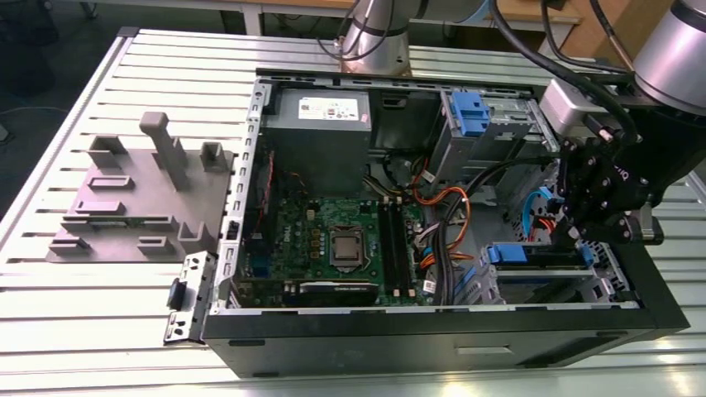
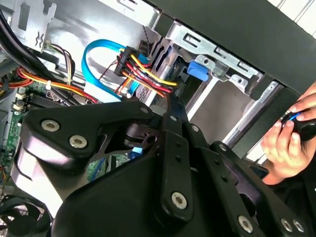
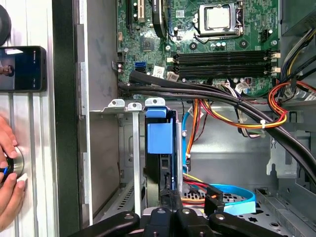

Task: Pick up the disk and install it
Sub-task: 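Insert the second disk wire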

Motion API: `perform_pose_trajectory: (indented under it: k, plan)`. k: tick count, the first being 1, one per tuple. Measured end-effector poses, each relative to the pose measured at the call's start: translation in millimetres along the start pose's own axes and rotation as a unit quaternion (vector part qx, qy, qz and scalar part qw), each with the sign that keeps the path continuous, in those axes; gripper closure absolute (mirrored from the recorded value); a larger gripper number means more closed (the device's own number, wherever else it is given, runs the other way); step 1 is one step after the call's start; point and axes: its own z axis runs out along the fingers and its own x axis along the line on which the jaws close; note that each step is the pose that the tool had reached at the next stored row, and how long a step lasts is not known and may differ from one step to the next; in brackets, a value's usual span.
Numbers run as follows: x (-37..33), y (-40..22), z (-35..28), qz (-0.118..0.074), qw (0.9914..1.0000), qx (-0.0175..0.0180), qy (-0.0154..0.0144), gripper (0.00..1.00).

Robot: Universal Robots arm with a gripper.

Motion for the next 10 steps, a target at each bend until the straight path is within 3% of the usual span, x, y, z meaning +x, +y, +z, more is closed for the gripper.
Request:
perform_pose_trajectory:
  k: [5, 10]
  plan:
    - [0.1, 0.2, -1.3, 0.0, 1.0, 0.0, 0.0001, 0.89]
    - [1.2, 0.0, -11.2, 0.0, 1.0, 0.0, -0.0001, 0.89]
